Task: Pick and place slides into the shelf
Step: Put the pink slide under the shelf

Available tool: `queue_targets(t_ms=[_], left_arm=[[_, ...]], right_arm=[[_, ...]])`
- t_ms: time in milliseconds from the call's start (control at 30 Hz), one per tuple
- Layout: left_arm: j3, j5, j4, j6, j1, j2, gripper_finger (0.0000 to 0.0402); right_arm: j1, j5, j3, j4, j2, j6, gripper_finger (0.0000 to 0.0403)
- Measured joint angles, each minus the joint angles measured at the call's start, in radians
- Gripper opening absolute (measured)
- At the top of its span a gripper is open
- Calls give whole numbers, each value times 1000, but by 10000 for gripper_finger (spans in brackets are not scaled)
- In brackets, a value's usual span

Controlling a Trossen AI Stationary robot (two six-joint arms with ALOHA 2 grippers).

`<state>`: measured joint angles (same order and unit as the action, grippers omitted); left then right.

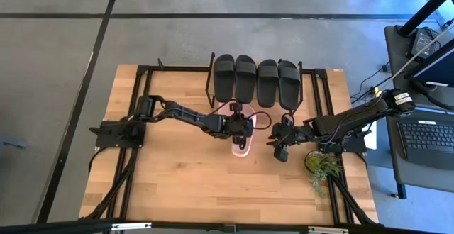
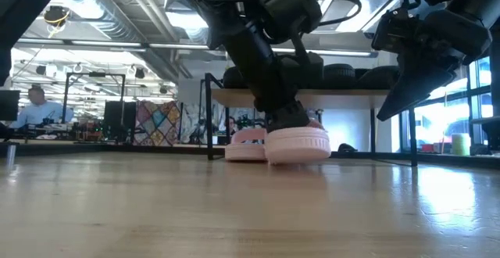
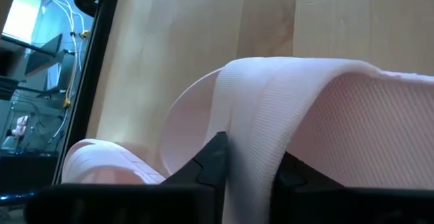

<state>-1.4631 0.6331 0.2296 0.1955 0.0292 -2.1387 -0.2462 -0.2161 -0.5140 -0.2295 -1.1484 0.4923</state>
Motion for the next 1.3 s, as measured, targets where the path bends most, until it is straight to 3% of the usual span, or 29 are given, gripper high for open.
queue_targets(t_ms=[300, 467, 667, 1000, 1100, 1300], left_arm=[[0, -13, 2, -34, 0, 0, 74], [0, -131, 5, -58, -1, 3, 128], [1, -142, 25, -54, 4, 19, 194], [1, -169, 259, -95, 45, 169, 207], [17, -295, 295, -116, 57, 217, 208], [108, -796, 271, -83, 95, 270, 208]], right_arm=[[0, -1, 0, 0, 0, -2, 120], [0, -1, 0, 0, 0, -3, 120], [0, -1, 0, 0, 0, -3, 120], [0, -1, 0, 2, -1, 1, 120], [0, -1, 0, 2, -1, 2, 120], [0, -1, 0, 3, -1, -1, 120]])
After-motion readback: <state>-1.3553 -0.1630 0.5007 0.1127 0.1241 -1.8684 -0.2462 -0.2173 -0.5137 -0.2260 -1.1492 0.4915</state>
